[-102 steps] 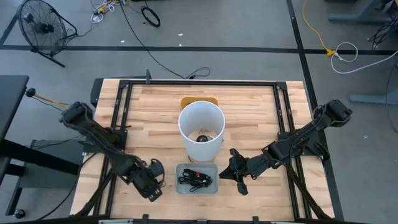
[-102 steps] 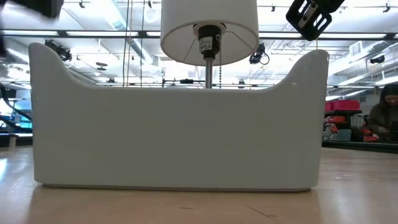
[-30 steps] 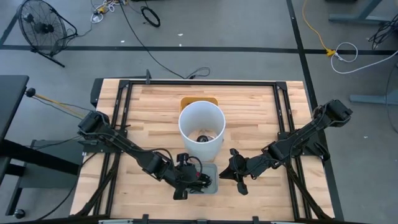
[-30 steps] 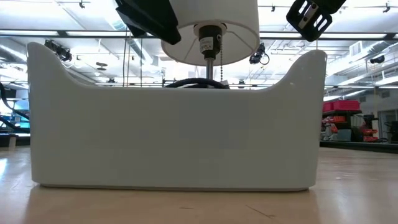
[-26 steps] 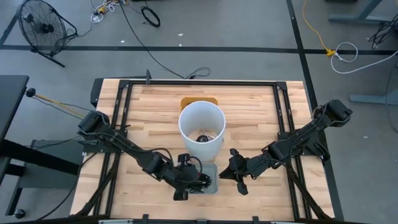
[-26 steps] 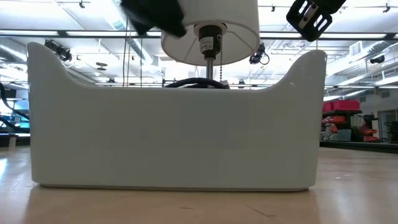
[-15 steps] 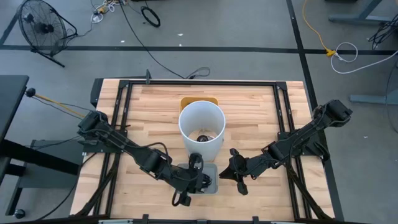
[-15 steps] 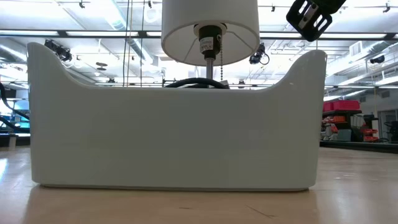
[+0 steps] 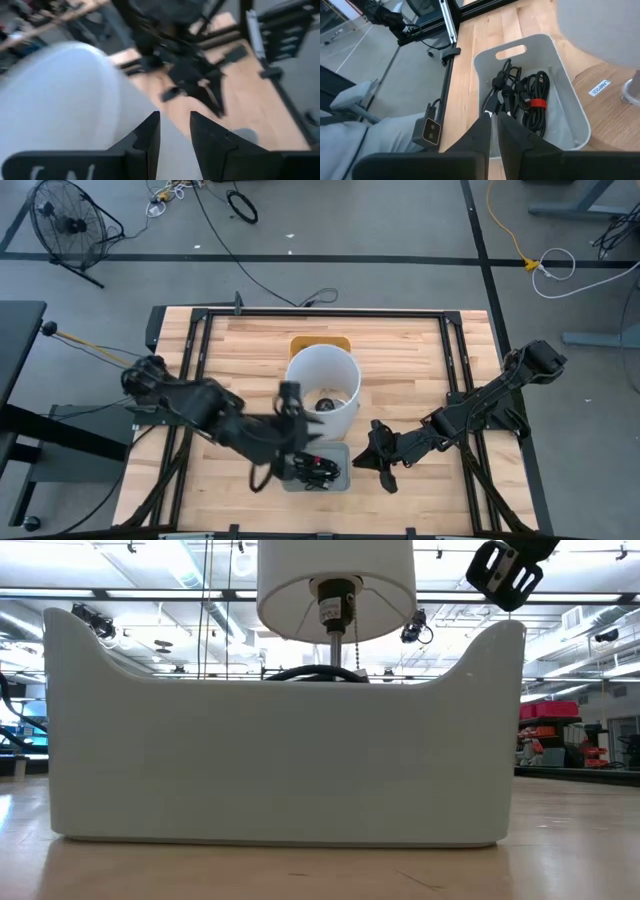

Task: Pick & Place USB Port
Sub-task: Return to Home Position

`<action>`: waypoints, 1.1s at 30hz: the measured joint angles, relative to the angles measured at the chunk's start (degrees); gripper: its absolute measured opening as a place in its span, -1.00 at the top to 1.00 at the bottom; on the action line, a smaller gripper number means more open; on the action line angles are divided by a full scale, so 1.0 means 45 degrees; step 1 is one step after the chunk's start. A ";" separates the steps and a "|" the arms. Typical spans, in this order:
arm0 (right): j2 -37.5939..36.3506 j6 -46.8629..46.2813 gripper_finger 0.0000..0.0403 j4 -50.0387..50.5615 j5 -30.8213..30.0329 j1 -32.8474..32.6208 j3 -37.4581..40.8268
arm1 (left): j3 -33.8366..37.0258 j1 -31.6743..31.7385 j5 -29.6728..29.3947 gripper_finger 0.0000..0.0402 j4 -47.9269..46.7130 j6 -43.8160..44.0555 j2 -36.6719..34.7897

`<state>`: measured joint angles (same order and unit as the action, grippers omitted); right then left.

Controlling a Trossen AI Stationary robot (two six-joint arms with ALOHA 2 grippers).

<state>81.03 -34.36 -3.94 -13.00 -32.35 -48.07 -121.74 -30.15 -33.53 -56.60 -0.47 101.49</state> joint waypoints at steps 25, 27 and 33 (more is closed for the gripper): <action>-0.3970 0.3975 0.81 0.0632 0.1750 0.1074 0.0000 | 1.0489 -0.1349 -0.4006 0.45 0.0585 0.4641 -0.9555; -0.4922 0.4602 0.81 0.1258 0.1297 0.1366 -0.0005 | 1.2349 -0.1783 -0.3814 0.45 0.2104 0.4532 -1.0757; -0.7247 0.5884 0.81 0.3013 0.0339 0.2037 -0.0005 | 1.7290 -0.2602 -0.4448 0.45 0.7270 0.2619 -1.3858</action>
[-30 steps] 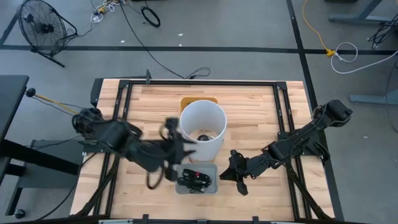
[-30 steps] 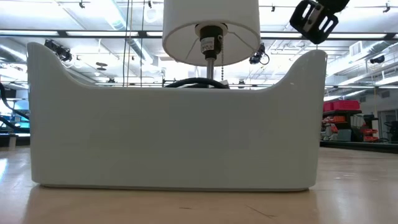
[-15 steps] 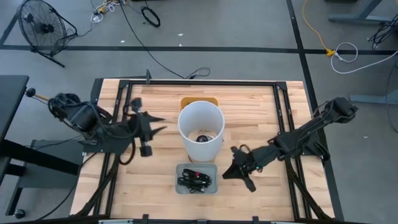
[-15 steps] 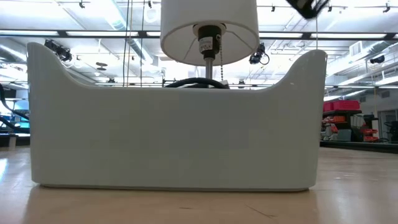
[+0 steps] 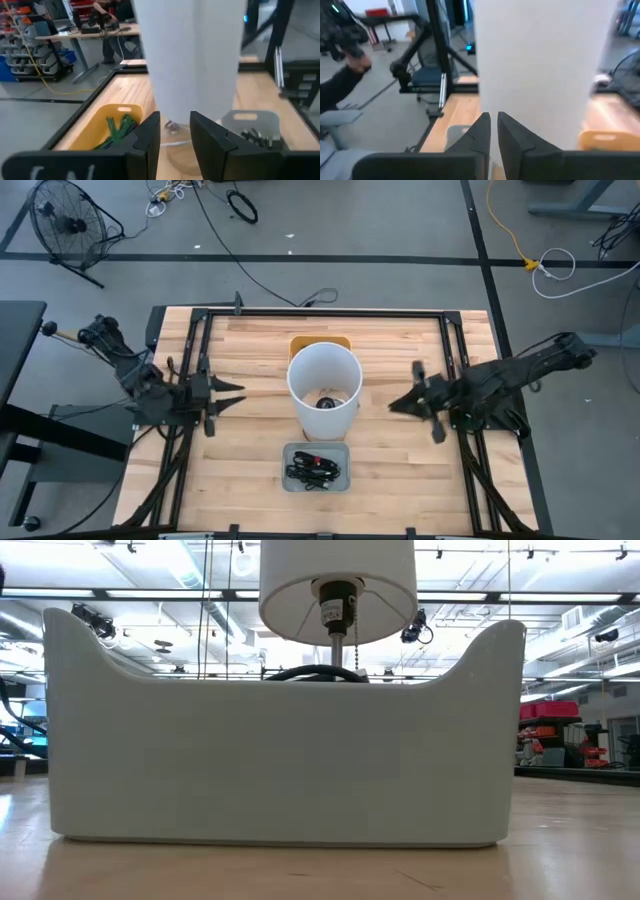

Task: Pick & Place USB Port
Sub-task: Return to Home Position

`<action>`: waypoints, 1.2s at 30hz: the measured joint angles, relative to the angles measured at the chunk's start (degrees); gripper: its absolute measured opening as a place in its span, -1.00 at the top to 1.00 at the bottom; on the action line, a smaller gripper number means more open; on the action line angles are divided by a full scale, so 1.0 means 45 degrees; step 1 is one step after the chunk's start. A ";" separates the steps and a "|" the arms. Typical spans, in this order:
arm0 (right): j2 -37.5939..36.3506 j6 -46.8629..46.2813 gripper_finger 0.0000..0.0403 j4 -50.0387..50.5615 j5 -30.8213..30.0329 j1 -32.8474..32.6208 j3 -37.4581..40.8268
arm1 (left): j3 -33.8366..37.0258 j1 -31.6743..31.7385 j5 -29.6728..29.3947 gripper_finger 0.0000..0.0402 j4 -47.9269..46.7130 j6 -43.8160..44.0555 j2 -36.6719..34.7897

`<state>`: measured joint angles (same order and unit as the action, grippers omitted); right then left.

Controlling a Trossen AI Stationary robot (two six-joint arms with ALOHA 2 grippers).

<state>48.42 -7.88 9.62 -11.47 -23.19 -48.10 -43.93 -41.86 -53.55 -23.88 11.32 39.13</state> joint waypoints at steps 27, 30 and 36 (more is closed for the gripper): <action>-1.0748 0.0826 0.81 -0.3188 -0.0412 0.0147 0.8162 | 0.9629 0.0018 0.1235 0.45 0.7093 -0.2821 -0.8634; -1.0756 0.1355 0.81 -0.4611 0.0109 0.0152 0.9077 | 0.9644 0.0083 0.1363 0.45 0.7182 -0.2911 -0.8555; -1.0667 0.0650 0.81 -0.4975 -0.0637 0.0282 1.0531 | 0.9648 0.0233 0.1550 0.45 0.7404 -0.3136 -0.8638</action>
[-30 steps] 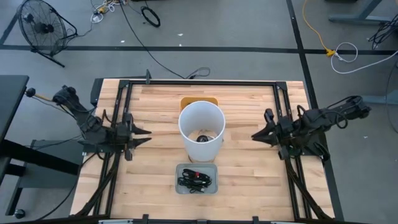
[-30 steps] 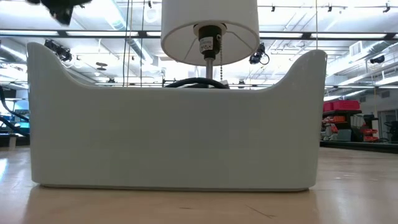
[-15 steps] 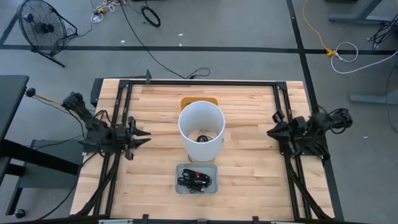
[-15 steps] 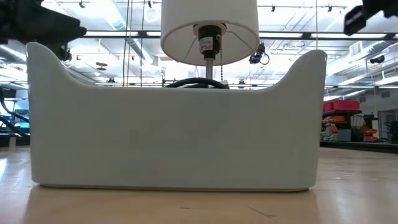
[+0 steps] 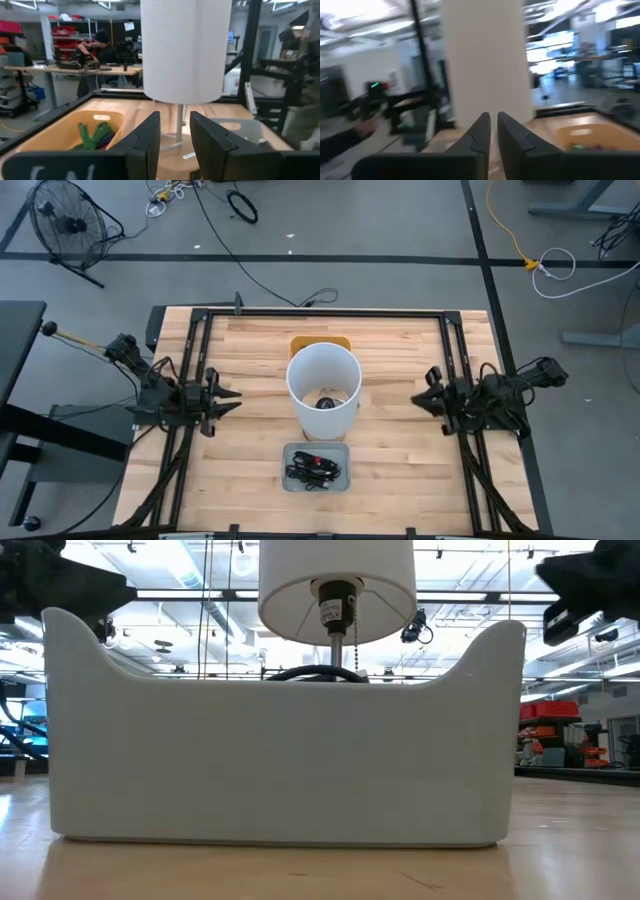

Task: Pick & Place USB Port
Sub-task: Return to Home Position

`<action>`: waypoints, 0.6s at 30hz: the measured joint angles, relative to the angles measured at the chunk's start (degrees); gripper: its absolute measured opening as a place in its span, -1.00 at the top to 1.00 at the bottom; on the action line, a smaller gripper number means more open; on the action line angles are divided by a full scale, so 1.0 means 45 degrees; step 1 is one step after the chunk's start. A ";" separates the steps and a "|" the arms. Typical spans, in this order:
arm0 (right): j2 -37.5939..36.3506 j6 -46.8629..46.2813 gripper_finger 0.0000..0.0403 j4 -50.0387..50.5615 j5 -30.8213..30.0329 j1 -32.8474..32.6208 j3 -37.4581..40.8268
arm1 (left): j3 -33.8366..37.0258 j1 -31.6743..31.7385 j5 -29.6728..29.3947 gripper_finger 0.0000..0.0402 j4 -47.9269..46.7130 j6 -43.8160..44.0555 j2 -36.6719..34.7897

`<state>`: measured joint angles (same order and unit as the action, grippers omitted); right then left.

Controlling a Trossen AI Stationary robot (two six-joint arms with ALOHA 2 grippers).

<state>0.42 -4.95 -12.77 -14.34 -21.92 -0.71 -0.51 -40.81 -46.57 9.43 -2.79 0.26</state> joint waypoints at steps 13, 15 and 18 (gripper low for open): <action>-0.0096 -0.0807 0.81 0.0367 -0.0067 0.3190 -0.0049 | 0.0010 0.3116 0.1638 0.45 0.0044 -0.0150 -0.0035; -0.0077 -0.1222 0.81 0.0584 0.0738 0.3932 -0.0049 | 0.0010 0.3892 0.2545 0.45 0.0057 0.0050 -0.0035; -0.0076 -0.1542 0.81 0.0759 0.1872 0.4733 -0.0049 | 0.0015 0.4921 0.3407 0.45 -0.0079 0.0469 -0.0005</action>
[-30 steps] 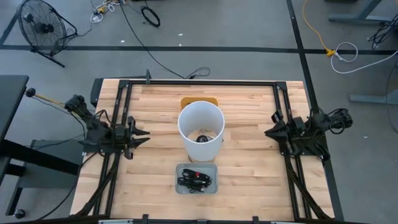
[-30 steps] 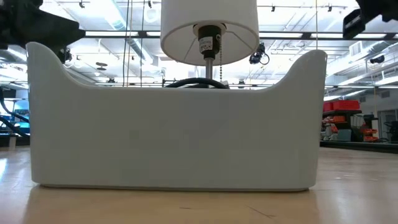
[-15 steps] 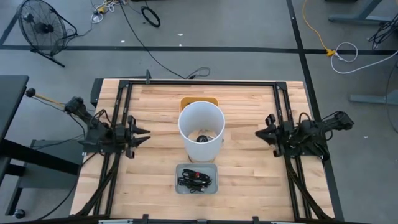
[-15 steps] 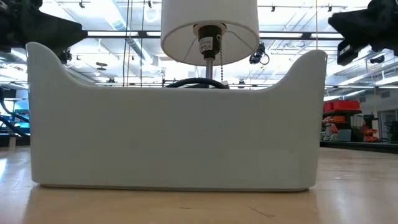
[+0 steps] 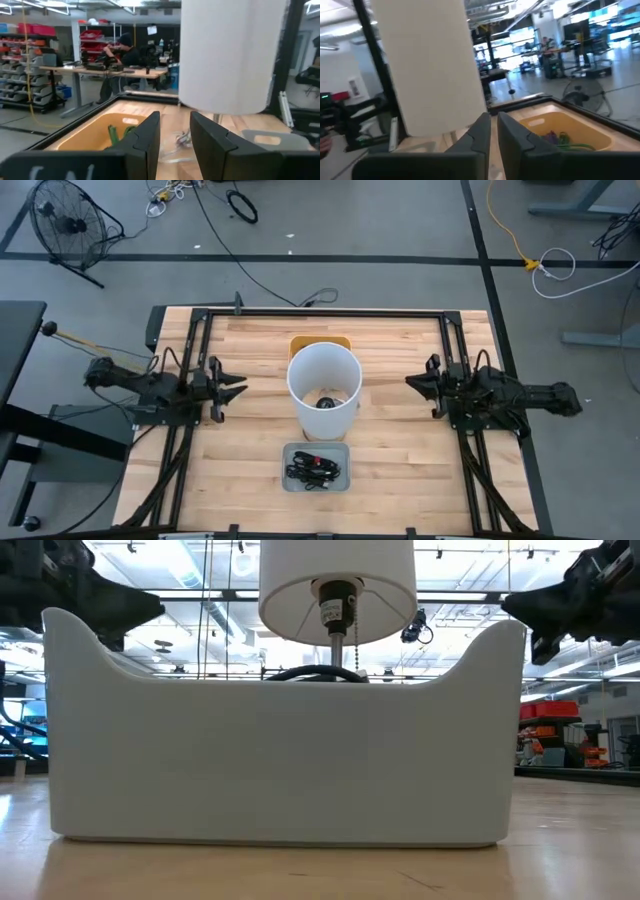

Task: Pick & Place USB Port
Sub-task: Return to Home Position

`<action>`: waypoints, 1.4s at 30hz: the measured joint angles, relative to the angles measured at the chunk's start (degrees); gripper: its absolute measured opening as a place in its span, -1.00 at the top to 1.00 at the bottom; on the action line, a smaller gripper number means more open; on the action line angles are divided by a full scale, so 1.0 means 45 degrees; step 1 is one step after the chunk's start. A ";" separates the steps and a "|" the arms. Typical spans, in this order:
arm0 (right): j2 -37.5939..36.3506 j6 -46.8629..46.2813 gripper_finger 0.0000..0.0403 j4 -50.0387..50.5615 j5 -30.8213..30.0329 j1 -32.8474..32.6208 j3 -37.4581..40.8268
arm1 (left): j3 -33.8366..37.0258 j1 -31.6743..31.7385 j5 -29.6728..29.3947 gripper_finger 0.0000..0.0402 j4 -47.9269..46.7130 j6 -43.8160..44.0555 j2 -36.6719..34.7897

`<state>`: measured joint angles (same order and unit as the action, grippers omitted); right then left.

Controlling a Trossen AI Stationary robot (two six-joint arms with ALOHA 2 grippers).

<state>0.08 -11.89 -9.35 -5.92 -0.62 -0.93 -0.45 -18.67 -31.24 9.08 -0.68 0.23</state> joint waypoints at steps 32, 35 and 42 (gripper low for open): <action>0.2409 0.0642 0.81 0.1538 0.3911 0.0835 0.0000 | -0.0002 0.3184 0.6390 0.45 -0.1745 0.2075 0.2039; 0.2409 0.0409 0.81 0.1564 0.3505 0.0835 0.0000 | 0.0010 0.3184 0.6316 0.45 -0.1451 0.2081 0.2034; 0.2409 0.0415 0.81 0.1604 0.2731 0.0835 0.0000 | 0.0010 0.3184 0.6289 0.45 -0.1061 0.2105 0.2029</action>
<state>10.92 -10.02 -2.13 6.38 3.14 -0.93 -0.40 -4.34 -2.94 4.30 8.80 9.37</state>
